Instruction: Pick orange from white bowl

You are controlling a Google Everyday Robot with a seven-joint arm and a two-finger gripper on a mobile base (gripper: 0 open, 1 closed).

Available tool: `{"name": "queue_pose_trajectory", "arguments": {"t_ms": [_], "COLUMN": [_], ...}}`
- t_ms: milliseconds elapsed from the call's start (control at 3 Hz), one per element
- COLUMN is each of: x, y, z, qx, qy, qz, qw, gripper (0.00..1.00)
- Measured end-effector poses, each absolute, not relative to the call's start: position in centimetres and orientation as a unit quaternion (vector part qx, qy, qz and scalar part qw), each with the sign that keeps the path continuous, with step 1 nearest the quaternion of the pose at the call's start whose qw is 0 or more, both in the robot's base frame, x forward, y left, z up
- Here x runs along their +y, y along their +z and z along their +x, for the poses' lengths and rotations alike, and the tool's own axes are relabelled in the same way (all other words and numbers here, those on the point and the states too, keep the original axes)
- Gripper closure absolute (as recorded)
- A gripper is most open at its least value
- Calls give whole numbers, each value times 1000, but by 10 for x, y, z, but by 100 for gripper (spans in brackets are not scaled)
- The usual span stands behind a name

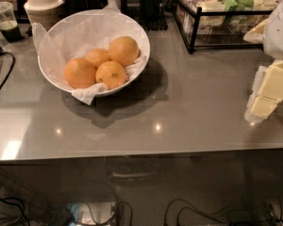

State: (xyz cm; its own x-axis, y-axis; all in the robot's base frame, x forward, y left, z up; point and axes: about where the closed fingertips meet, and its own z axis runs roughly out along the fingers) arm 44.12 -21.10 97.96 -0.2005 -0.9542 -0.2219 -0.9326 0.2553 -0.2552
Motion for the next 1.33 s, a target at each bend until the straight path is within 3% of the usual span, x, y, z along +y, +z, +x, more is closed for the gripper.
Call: {"name": "queue_pose_trajectory", "arguments": {"t_ms": [1333], "x": [-60], "y": [1019], "z": [514], "qx": [620], "qy": [36], "qz": [-734], "qw": [275], "gripper": [0]}}
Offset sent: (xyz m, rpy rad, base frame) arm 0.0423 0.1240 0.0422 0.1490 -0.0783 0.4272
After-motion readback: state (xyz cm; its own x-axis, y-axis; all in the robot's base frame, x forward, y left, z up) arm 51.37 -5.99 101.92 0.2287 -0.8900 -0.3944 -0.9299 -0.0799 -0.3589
